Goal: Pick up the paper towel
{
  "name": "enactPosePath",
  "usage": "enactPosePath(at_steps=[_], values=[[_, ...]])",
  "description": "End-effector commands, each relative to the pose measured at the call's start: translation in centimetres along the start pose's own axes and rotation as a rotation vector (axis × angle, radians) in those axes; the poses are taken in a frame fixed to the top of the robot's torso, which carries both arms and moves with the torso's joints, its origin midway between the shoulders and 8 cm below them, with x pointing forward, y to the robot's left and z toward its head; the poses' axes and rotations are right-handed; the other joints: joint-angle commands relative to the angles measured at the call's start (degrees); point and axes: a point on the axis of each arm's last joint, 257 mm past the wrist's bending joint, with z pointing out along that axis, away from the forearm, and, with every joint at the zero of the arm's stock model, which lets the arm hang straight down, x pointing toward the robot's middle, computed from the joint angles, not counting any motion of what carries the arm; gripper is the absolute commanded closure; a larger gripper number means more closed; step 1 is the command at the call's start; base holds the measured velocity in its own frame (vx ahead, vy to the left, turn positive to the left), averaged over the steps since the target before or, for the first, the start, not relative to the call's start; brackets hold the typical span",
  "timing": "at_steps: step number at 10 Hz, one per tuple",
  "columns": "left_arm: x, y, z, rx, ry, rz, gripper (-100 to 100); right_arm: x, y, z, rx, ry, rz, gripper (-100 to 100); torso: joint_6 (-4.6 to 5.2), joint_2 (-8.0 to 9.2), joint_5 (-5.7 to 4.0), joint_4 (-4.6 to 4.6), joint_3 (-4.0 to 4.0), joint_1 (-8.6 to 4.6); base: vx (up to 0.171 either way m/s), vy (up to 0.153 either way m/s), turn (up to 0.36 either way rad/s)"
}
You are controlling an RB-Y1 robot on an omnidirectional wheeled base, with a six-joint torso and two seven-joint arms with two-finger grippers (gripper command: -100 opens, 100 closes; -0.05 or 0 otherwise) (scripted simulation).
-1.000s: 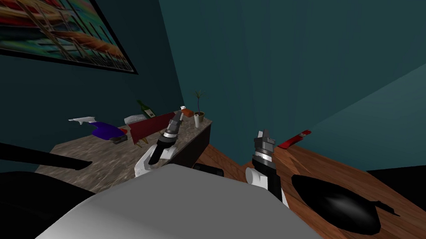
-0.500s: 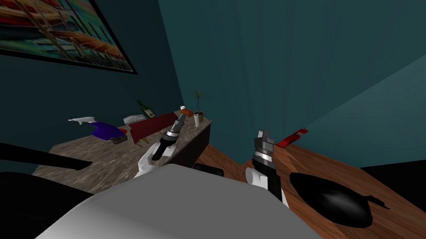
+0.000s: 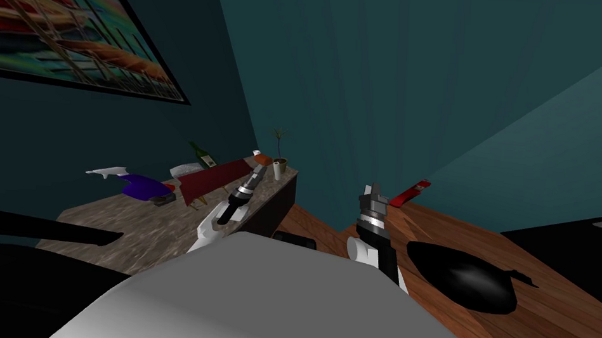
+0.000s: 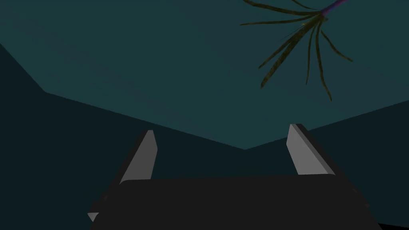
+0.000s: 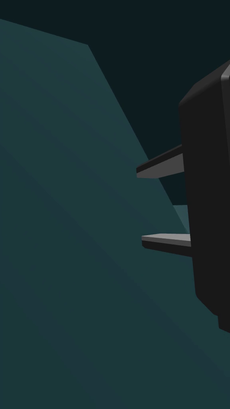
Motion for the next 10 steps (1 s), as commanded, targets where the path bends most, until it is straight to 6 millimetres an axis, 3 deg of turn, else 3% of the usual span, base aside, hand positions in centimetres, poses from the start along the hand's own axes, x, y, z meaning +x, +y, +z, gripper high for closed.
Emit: enactPosePath(at_steps=[1, 7, 8, 10], values=[[1.0, 1.9, -0.7, -0.036, 0.042, 0.043, -100, 0.0, 0.0, 0.0, 0.0, 0.0, 0.0, 0, 0.0, 0.0, 0.0, 0.0, 0.0, 0.0, 0.022, -0.004, -0.04], [5.3, 9.0, -5.5, -0.208, 0.226, 0.18, -100, 0.0, 0.0, 0.0, 0.0, 0.0, 0.0, 0, 0.0, -0.17, -0.01, -0.04, -0.1, -0.02, 0.05, -0.004, -0.046], [5.3, 9.0, -5.5, -0.208, 0.226, 0.18, -100, 0.0, 0.0, 0.0, 0.0, 0.0, 0.0, 0, -0.01, -0.16, -0.01, -0.04, -0.09, -0.03, 0.036, -0.003, -0.012], [6.5, 11.3, -7.7, -0.266, 0.29, 0.223, -100, 0.0, 0.0, 0.0, 0.0, 0.0, 0.0, 0, -0.01, -0.08, -0.01, -0.02, -0.05, -0.02, 0.043, -0.004, -0.047]])
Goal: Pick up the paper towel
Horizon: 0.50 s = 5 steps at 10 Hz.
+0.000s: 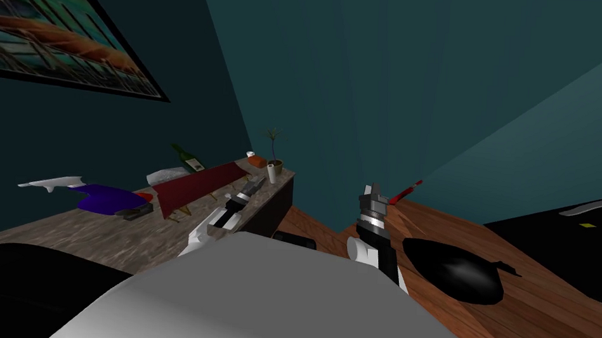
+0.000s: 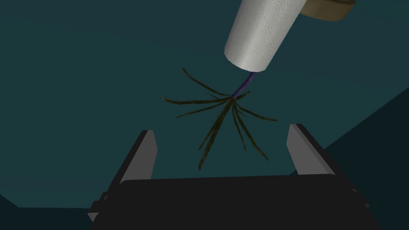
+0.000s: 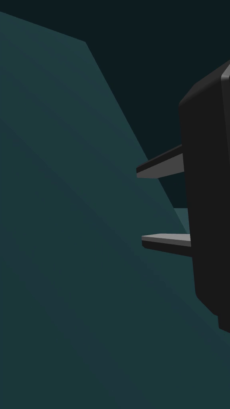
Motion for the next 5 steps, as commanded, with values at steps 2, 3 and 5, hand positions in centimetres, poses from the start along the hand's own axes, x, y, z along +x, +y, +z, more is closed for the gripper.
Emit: enactPosePath(at_steps=[2, 3, 5], values=[[2.4, 3.0, -1.4, -0.069, 0.083, 0.057, -100, 0.0, 0.0, 0.0, 0.0, 0.0, 0.0, 0, 0.0, -0.07, 0.0, -0.01, -0.04, -0.02, 0.075, -0.013, -0.056], [3.2, 4.0, -2.0, -0.091, 0.111, 0.077, -100, 0.0, 0.0, 0.0, 0.0, 0.0, 0.0, 0, 0.0, -0.12, -0.01, -0.03, -0.07, -0.04, 0.098, -0.015, -0.053], [4.4, 5.6, -3.0, -0.126, 0.16, 0.114, -100, 0.0, 0.0, 0.0, 0.0, 0.0, 0.0, 0, 0.0, -0.18, -0.01, -0.04, -0.11, -0.03, 0.092, -0.009, -0.057]])
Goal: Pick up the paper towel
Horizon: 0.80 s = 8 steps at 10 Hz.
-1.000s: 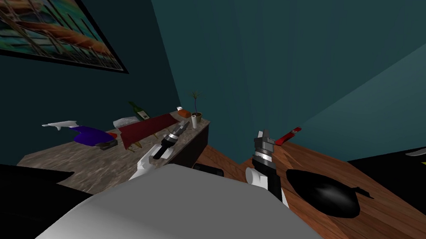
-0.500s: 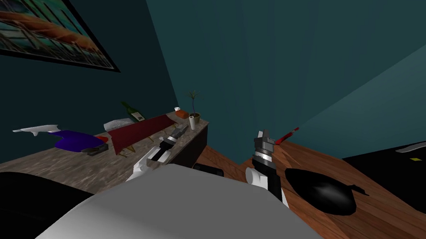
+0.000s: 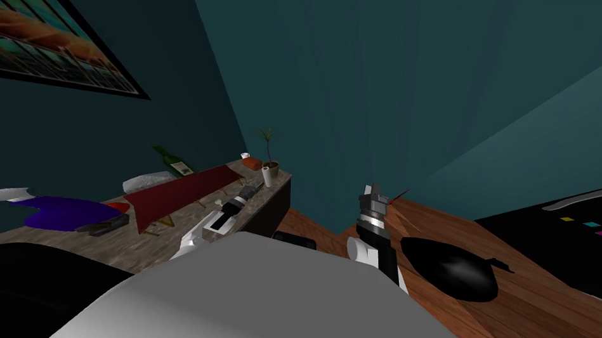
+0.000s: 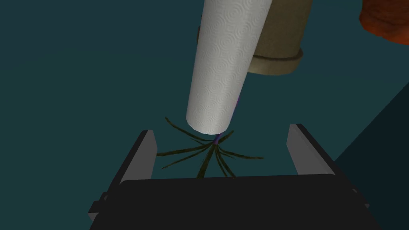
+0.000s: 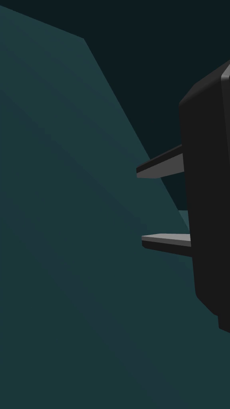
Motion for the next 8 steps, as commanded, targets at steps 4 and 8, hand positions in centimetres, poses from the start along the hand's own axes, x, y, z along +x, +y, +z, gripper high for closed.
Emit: enactPosePath(at_steps=[4, 8], values=[[1.9, 2.1, -0.6, -0.04, 0.064, 0.059, -100, 0.0, 0.0, 0.0, 0.0, 0.0, 0.0, 0, 0.02, -0.31, -0.01, -0.06, -0.17, -0.03, 0.124, -0.011, -0.077], [2.0, 2.2, -0.6, -0.042, 0.066, 0.062, 100, 0.0, 0.0, 0.0, 0.0, 0.0, 0.0, 0, -0.01, 0.33, 0.0, 0.07, 0.18, 0.0, 0.006, 0.0, 0.001]])
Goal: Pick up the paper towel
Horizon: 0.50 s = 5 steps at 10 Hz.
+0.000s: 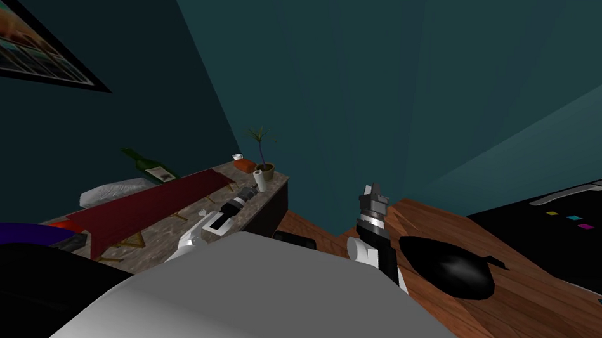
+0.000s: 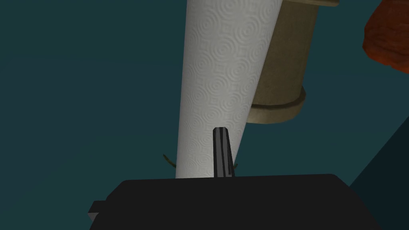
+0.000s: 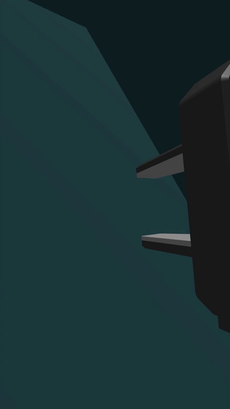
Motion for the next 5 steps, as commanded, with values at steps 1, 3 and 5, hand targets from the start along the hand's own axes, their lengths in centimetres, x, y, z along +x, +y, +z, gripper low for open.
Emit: enactPosePath(at_steps=[1, 3, 5], values=[[0.0, 0.0, 0.0, 0.0, 0.0, 0.0, 100, 0.0, 0.0, 0.0, 0.0, 0.0, 0.0, 0, 0.0, 0.0, 0.0, 0.0, 0.0, 0.0, 0.0, 0.0, 0.0], [0.0, 0.0, 0.0, 0.0, 0.0, 0.0, 100, 0.0, 0.0, 0.0, 0.0, 0.0, 0.0, 0, 0.0, 0.01, 0.0, 0.0, 0.01, 0.0, 0.0, 0.0, 0.0], [-0.02, 0.29, -0.47, -0.005, 0.015, 0.007, -100, 0.0, 0.0, 0.0, 0.0, 0.0, 0.0, 0, 0.0, 0.02, 0.0, 0.0, 0.01, 0.0, -0.051, -0.005, -0.029]])
